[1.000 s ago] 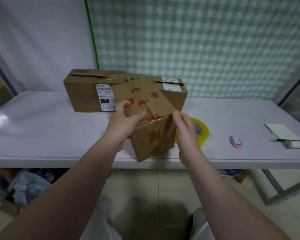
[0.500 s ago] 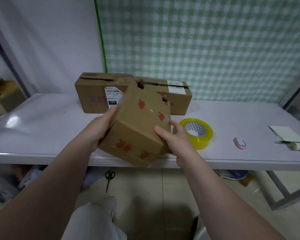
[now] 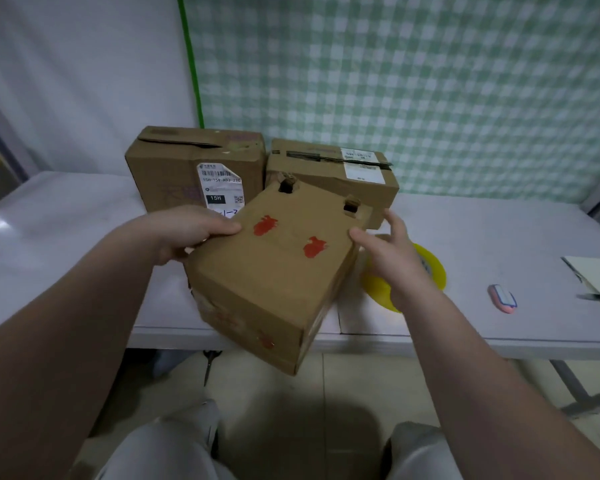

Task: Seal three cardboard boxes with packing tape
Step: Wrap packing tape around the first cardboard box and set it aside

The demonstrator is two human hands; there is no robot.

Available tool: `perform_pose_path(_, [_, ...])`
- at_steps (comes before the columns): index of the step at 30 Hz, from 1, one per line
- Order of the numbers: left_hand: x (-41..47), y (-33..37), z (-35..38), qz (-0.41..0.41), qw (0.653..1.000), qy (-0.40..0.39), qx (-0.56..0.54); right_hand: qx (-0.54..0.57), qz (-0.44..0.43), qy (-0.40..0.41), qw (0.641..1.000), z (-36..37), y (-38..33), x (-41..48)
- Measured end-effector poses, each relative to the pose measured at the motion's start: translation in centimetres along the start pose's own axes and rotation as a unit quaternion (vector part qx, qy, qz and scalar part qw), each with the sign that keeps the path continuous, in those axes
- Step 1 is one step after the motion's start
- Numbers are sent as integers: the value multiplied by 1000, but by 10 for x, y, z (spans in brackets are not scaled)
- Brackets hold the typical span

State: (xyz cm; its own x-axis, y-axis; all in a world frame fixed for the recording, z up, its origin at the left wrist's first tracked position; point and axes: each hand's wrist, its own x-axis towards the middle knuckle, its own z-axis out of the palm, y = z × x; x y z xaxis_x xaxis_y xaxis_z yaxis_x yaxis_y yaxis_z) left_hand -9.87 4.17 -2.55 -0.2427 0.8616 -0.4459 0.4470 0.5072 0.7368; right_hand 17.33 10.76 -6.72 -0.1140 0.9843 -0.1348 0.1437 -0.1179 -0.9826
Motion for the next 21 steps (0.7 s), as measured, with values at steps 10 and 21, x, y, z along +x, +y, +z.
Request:
perform_pose_path(10, [-42, 55, 94, 167, 882, 5, 441, -32, -31, -35, 998, -4, -10, 14])
perform_pose_path(21, [-40, 40, 59, 251, 924, -9, 288, 5, -49, -54, 997, 2, 3, -40])
